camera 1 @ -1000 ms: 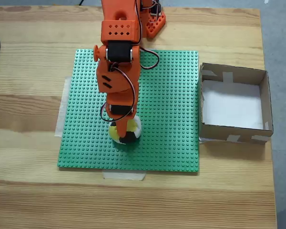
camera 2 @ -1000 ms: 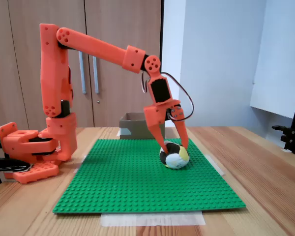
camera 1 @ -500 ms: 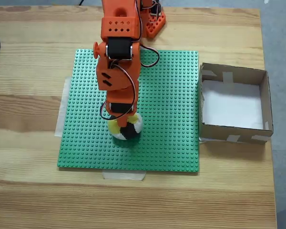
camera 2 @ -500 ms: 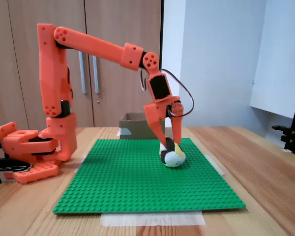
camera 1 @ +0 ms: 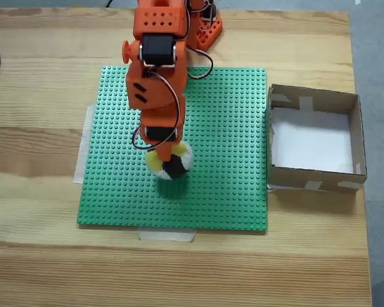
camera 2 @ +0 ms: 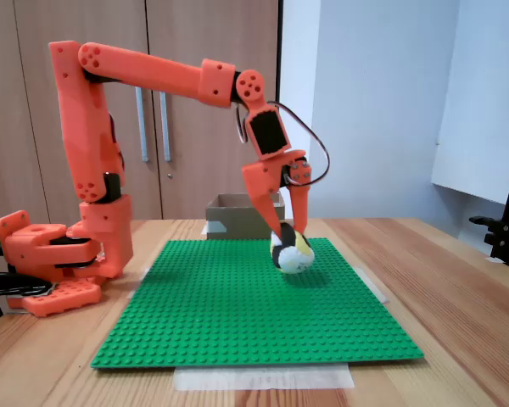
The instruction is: Pick the ball and put it in the box.
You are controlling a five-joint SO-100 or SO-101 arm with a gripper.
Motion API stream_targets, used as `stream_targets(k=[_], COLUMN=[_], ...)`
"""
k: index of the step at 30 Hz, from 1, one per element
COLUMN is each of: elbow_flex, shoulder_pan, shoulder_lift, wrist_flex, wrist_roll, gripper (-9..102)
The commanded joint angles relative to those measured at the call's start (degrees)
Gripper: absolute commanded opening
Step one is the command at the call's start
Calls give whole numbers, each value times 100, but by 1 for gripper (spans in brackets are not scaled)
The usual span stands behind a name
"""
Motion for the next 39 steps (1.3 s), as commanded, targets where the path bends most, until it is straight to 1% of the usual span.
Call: stream_targets(k=[1, 8, 21, 39], elbow_flex=[-510, -1380, -1485, -1863], shoulder_pan=[-97, -334, -1248, -3437], shoulder_lift=[387, 483, 1195, 1477], wrist_flex=[255, 870, 940, 932], wrist_roll=[79, 255, 378, 773], gripper=[-1, -1, -1, -1])
